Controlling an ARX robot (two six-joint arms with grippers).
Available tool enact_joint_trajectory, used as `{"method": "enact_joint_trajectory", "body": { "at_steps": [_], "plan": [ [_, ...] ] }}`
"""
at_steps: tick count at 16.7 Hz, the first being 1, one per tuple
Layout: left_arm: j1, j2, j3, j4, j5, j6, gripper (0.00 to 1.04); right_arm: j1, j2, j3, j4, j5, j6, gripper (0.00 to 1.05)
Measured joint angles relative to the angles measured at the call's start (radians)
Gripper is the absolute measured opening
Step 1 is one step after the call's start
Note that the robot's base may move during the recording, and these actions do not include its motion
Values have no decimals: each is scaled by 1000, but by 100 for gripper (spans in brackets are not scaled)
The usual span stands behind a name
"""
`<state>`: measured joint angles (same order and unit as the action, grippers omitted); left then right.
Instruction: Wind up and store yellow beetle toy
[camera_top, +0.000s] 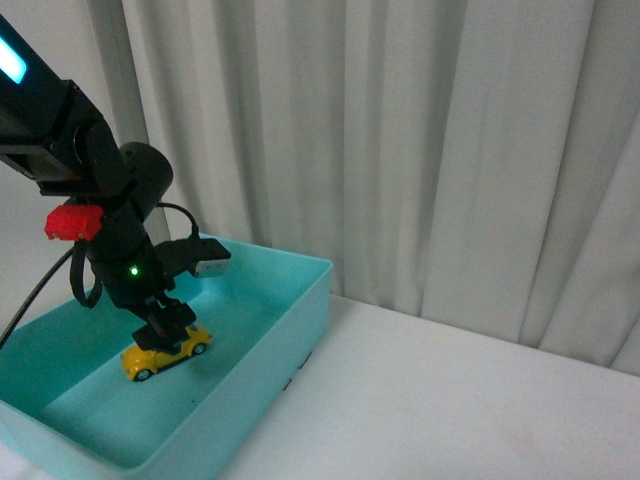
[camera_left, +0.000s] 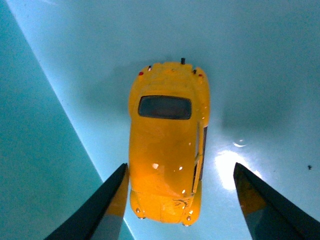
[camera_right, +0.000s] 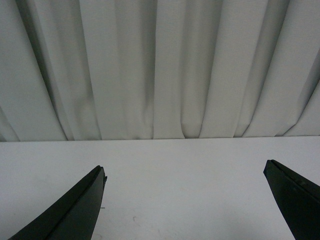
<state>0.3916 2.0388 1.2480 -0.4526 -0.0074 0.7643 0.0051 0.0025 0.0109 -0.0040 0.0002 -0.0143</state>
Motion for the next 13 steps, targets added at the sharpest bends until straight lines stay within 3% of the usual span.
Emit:
{"method": "enact_joint_trajectory", "body": {
  "at_steps": [3,7,11,12,13],
  "plan": [
    [10,-79,35,2,85,14,98,0,0,0,0,0,0,98],
    [43,-264,31,157,232,-13,98,0,0,0,0,0,0,98],
    [89,-482,-93,285,381,-92,98,0,0,0,0,0,0,98],
    [80,-554,-199,499,422,-173,93,0,0,0,0,0,0,98],
    [38,-684,-356,728,405,-332,80,0,0,0,0,0,0,98]
  ]
}}
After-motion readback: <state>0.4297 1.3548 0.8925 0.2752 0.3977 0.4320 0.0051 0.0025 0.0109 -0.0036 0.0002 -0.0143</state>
